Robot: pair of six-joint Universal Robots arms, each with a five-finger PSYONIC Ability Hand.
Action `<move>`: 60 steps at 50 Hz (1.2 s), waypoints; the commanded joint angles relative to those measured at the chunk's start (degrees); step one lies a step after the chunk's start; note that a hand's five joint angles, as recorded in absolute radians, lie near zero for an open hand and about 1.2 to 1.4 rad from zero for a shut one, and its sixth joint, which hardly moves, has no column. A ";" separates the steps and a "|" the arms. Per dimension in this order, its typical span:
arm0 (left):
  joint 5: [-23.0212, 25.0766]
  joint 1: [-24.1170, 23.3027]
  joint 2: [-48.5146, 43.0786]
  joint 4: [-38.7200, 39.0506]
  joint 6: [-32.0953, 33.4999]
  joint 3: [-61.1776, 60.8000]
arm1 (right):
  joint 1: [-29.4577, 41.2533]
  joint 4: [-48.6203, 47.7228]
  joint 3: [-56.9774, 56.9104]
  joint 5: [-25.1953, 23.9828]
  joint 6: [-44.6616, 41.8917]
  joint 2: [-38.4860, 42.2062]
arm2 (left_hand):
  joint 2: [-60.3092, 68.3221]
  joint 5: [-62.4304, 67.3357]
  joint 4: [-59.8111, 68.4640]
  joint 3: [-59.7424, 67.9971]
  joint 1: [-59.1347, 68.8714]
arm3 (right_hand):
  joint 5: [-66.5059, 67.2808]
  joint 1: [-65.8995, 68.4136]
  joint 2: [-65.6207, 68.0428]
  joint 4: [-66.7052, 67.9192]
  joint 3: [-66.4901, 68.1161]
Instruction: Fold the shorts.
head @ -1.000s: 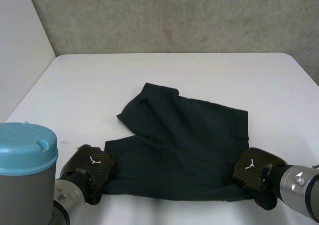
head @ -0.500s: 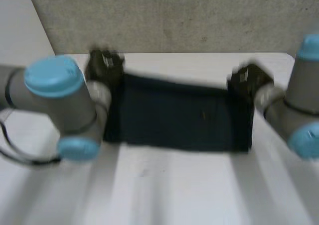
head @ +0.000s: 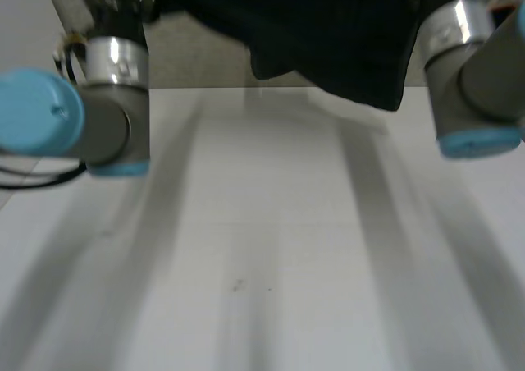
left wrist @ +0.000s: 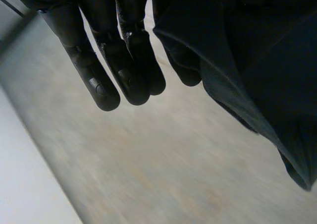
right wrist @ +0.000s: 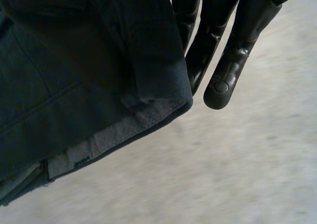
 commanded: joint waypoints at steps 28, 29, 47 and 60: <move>-14.44 -11.35 21.07 -60.73 -1.26 -39.67 | -0.55 38.20 45.69 -5.70 -1.64 -13.40 | 11.20 13.90 11.04 11.52 13.21 | 13.03 24.72 12.43 11.70 12.44; -14.53 -11.97 21.60 -60.64 -1.26 -39.76 | -0.55 38.11 46.48 -6.32 -1.72 -13.93 | 11.20 13.90 11.04 11.52 13.21 | 13.03 24.72 12.43 11.70 12.44; -1.72 -3.72 17.75 -44.22 -0.64 -25.97 | -1.43 23.52 56.59 -10.37 -0.06 -14.37 | -56.07 -53.37 -56.23 -55.75 -54.06 | 13.03 24.72 12.43 11.70 12.44; 16.49 4.55 -6.25 -39.55 -0.73 -3.65 | -0.99 17.01 58.88 -10.28 3.37 -14.02 | -49.16 -46.47 -49.32 -48.85 -47.15 | 13.03 24.72 12.43 11.70 12.44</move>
